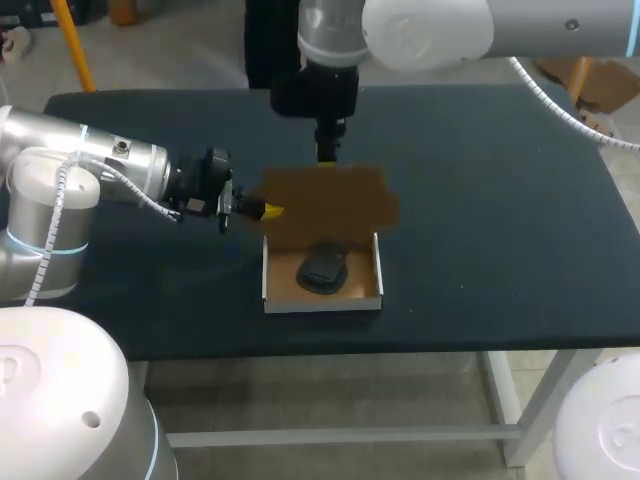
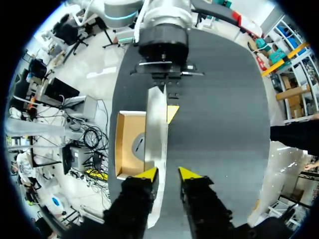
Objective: Assemble the packaging by folding the flat box into shape, placing the metal phone stand inside, and closing the box properly
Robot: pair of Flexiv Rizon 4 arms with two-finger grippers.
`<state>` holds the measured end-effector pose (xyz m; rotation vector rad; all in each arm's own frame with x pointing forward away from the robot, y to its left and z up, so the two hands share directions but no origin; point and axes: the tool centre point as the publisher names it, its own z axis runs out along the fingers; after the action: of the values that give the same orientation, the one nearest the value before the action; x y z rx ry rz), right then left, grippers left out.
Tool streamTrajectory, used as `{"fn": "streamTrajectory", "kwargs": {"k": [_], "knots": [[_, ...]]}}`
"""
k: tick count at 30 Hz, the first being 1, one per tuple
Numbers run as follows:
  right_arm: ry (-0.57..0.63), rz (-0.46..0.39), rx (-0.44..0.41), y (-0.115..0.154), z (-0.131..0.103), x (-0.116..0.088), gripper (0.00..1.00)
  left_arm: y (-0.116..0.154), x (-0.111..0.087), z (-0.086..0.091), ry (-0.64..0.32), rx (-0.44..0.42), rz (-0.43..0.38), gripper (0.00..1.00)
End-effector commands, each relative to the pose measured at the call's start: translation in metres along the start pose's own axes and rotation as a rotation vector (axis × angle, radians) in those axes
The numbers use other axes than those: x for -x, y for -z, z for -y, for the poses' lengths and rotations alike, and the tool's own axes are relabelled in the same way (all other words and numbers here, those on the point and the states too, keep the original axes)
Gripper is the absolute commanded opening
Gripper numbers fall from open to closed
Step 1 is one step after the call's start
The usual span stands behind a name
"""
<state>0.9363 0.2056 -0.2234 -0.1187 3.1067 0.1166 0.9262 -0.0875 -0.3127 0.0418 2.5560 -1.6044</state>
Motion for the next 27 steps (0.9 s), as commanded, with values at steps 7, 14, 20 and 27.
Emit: {"fn": "streamTrajectory", "kwargs": {"k": [7, 14, 20, 27], "knots": [[0.000, 0.012, 0.009, -0.003, 0.005, -0.013, 0.29, -0.001, 0.000, -0.002, -0.001, -0.001, -0.001, 0.00], [0.002, 0.007, 0.010, -0.008, 0.004, -0.019, 0.29, -0.001, 0.000, -0.002, -0.001, -0.001, -0.001, 0.00], [0.003, 0.003, 0.008, -0.011, 0.005, -0.022, 0.30, -0.001, 0.000, -0.002, -0.001, -0.001, -0.001, 0.00], [0.000, 0.003, 0.001, -0.015, 0.004, -0.023, 0.30, -0.001, 0.000, -0.002, -0.001, -0.001, -0.001, 0.00]]}}
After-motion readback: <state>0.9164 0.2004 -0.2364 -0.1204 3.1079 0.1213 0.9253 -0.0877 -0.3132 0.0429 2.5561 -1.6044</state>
